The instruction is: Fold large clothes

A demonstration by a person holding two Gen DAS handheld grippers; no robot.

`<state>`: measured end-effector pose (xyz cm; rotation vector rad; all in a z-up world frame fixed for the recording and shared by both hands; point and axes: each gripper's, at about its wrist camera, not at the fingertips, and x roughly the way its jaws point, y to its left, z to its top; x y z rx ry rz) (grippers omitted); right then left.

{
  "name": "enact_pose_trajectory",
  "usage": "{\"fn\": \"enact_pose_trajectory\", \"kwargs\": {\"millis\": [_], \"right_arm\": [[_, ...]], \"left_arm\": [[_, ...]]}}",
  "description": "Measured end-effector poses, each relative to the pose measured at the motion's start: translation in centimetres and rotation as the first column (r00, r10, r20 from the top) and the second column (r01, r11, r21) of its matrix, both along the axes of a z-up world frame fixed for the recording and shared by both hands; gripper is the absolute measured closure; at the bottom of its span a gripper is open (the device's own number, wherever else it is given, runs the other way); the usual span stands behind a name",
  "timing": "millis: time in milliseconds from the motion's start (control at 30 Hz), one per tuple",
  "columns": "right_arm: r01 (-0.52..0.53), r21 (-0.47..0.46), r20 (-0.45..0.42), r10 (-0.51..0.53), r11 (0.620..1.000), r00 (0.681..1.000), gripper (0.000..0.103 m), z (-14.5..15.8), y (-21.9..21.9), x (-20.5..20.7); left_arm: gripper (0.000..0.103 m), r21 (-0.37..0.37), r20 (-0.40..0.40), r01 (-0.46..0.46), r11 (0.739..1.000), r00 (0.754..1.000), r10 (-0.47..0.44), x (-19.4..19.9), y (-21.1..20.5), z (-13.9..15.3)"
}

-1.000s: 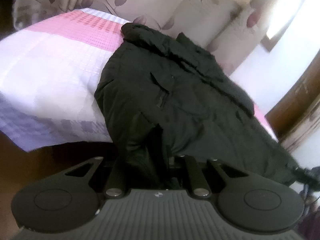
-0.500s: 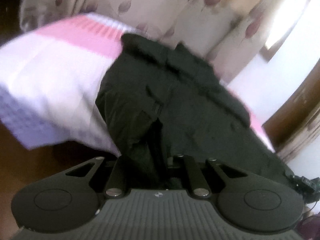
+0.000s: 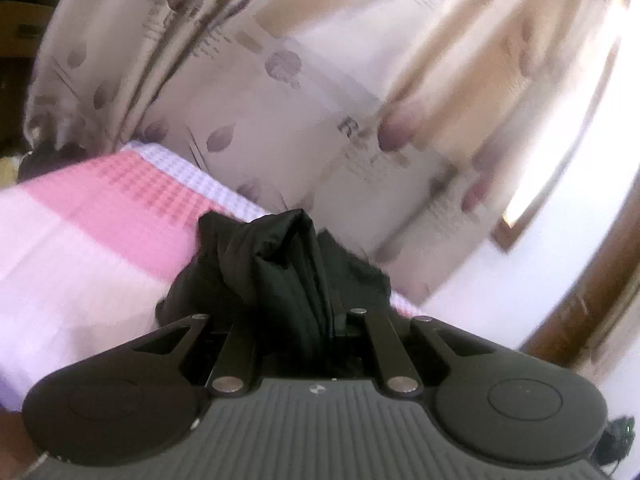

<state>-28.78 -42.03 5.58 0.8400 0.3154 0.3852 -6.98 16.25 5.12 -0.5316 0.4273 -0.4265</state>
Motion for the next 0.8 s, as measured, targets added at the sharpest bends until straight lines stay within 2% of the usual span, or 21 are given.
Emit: {"fn": "enact_pose_trajectory", "kwargs": {"millis": [233, 433, 667, 800], "right_arm": [[0.036, -0.023, -0.011, -0.036, 0.999, 0.999, 0.088, 1.1, -2.2, 6.4], [0.063, -0.039, -0.039, -0.065, 0.997, 0.997, 0.088, 1.0, -3.5, 12.4], [0.101, -0.041, -0.114, -0.105, 0.994, 0.988, 0.088, -0.8, -5.0, 18.8], [0.131, -0.050, -0.167, -0.137, 0.990, 0.976, 0.088, -2.5, -5.8, 22.1]], "left_arm": [[0.089, 0.020, 0.017, -0.065, 0.998, 0.998, 0.064, 6.2, -2.1, 2.4], [0.087, 0.050, 0.005, -0.110, 0.993, 0.994, 0.110, 12.2, -4.5, 3.1], [0.084, 0.090, -0.031, -0.158, 0.983, 0.986, 0.162, 17.9, -6.2, 0.8], [0.080, 0.136, -0.042, -0.183, 0.974, 0.981, 0.190, 20.4, -7.1, -0.6]]}}
